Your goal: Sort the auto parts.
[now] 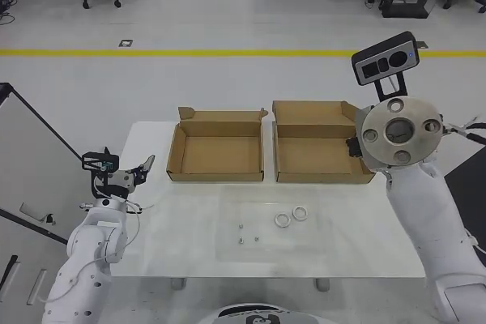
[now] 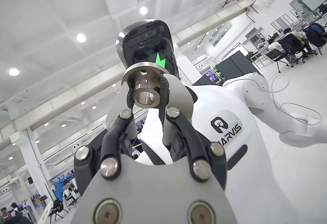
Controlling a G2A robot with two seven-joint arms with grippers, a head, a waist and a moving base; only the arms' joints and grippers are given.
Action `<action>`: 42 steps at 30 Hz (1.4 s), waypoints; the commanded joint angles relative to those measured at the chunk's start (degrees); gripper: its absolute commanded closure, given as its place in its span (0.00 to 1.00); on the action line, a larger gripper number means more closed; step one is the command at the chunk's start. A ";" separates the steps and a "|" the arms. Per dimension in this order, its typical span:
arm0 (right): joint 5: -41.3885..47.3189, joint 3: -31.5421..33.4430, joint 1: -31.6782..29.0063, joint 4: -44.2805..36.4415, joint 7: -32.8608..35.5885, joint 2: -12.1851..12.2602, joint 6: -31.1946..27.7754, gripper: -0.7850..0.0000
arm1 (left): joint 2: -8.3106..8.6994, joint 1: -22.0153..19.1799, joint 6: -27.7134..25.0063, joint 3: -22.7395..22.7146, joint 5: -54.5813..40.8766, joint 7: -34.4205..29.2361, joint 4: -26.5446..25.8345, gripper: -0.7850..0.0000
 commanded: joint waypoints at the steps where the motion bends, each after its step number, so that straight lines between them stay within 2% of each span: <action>1: 0.00 0.00 0.00 0.00 0.00 0.00 0.00 1.00 | 0.00 0.00 0.00 0.00 0.00 0.00 0.00 0.00; 7: 0.00 0.00 0.00 0.00 0.00 0.00 0.00 1.00 | 0.00 0.00 0.00 0.00 0.00 0.00 0.00 0.00; 10: -3.34 1.27 -0.14 -0.13 -1.48 0.09 -0.11 1.00 | 0.00 0.00 0.00 0.00 0.00 0.00 0.00 0.00; 19: -20.05 14.10 -3.45 5.06 0.49 2.20 2.85 1.00 | 0.00 0.00 0.00 0.00 0.00 0.00 0.00 0.00; 23: -34.58 21.50 -4.39 6.69 1.16 3.82 4.51 1.00 | 0.00 0.00 0.00 0.00 0.00 0.00 0.00 0.00; 28: -60.27 27.83 -3.78 4.14 1.57 5.96 3.59 1.00 | 0.00 0.00 0.00 0.00 0.00 0.00 0.00 0.00; 34: -82.63 25.85 0.32 1.30 3.30 7.45 0.73 1.00 | 0.00 0.00 0.00 0.00 0.00 0.00 0.00 0.00; 39: -99.95 18.38 6.17 1.81 3.18 7.94 -1.01 1.00 | 0.00 0.00 0.00 0.00 0.00 0.00 0.00 0.00; 42: -106.84 12.36 9.74 4.00 3.15 7.75 -1.80 1.00 | 0.00 0.00 0.00 0.00 0.00 0.00 0.00 0.00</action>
